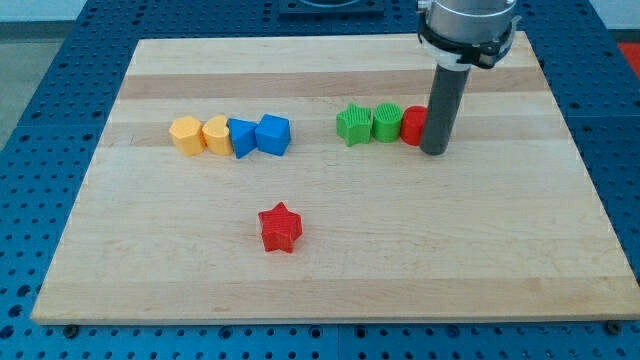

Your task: Point your arm to red star

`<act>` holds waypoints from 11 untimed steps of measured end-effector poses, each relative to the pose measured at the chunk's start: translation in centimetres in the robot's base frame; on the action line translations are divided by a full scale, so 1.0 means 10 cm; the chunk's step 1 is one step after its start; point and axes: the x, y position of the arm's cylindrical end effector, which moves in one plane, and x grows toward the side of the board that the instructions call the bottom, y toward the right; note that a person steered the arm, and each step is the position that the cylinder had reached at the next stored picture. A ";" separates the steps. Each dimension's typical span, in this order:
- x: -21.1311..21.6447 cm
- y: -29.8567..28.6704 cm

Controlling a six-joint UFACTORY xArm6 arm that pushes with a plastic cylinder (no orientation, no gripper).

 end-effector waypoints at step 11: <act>1.29 -2.17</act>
